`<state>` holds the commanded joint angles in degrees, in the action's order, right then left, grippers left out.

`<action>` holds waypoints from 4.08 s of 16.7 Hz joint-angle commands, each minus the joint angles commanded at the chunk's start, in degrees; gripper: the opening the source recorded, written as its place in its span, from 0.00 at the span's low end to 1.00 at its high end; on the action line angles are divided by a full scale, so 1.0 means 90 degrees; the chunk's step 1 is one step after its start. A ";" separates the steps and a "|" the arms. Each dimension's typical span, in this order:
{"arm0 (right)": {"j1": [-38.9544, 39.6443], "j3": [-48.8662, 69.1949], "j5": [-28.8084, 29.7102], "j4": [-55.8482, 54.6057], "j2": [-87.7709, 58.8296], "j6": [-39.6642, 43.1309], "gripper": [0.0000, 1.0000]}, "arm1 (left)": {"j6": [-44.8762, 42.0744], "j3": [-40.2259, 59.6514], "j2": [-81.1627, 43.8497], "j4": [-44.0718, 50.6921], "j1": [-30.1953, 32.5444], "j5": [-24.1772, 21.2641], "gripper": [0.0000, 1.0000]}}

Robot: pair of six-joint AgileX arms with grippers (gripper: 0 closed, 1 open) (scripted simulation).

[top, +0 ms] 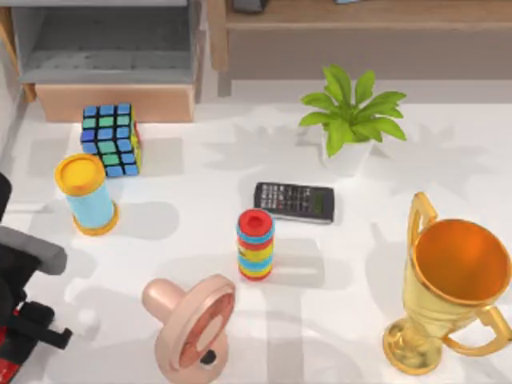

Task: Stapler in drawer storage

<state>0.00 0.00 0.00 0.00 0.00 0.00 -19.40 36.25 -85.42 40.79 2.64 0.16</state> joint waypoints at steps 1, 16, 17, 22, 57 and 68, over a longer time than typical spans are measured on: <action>0.0000 0.0000 0.0000 0.0000 0.0000 0.0000 1.00 | 0.0000 0.0000 0.0000 0.0000 0.0000 0.0000 0.10; 0.0000 0.0000 0.0000 0.0000 0.0000 0.0000 1.00 | 0.0001 0.0240 0.0231 0.0462 0.0007 -0.0003 0.00; 0.0000 0.0000 0.0000 0.0000 0.0000 0.0000 1.00 | 0.0003 0.0294 0.0284 0.0567 0.0008 -0.0004 0.00; 0.0000 0.0000 0.0000 0.0000 0.0000 0.0000 1.00 | 0.0011 0.0480 0.0482 0.0951 0.0010 -0.0004 0.00; 0.0000 0.0000 0.0000 0.0000 0.0000 0.0000 1.00 | -0.0271 0.8606 -0.5432 0.2060 -0.2421 -0.0057 0.00; 0.0000 0.0000 0.0000 0.0000 0.0000 0.0000 1.00 | -0.0487 0.9207 -0.4686 0.1553 -0.2560 0.0115 0.00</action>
<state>0.00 0.00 0.00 0.00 0.00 0.00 -23.77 119.11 -127.59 54.77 -20.40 1.20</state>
